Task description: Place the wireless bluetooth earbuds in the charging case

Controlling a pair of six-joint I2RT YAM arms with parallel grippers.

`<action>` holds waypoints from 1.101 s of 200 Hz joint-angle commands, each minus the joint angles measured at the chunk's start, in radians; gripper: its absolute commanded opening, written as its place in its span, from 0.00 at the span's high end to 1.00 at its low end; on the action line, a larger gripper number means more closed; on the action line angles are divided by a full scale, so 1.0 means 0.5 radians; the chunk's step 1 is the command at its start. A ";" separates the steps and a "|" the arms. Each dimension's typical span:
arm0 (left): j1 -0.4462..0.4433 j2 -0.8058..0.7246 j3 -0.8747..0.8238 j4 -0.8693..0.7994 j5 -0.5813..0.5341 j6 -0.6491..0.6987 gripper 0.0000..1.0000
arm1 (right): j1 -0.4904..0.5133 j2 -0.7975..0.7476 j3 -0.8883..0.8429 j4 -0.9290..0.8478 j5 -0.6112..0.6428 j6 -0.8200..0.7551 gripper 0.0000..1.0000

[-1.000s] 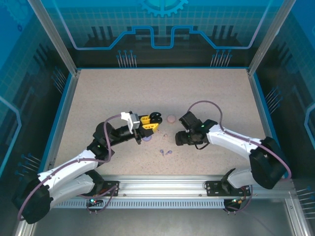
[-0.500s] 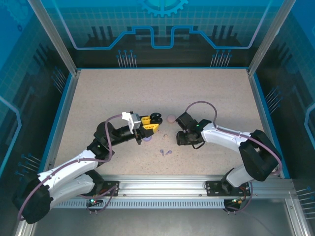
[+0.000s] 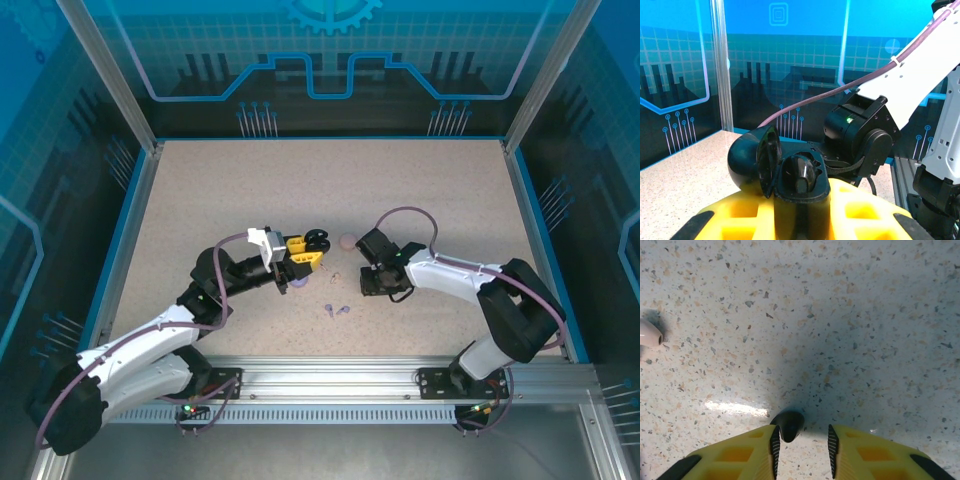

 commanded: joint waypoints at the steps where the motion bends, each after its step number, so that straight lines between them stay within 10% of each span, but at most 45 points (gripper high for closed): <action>1: -0.016 -0.007 -0.010 0.014 -0.033 0.019 1.00 | -0.015 0.033 0.031 0.027 -0.020 -0.002 0.68; 152: -0.015 0.025 -0.001 0.010 -0.035 -0.001 1.00 | -0.124 -0.141 -0.129 -0.005 -0.064 -0.075 0.80; 220: -0.015 0.016 -0.009 0.012 -0.049 -0.036 1.00 | -0.441 -0.530 -0.340 -0.063 -0.248 -0.257 0.70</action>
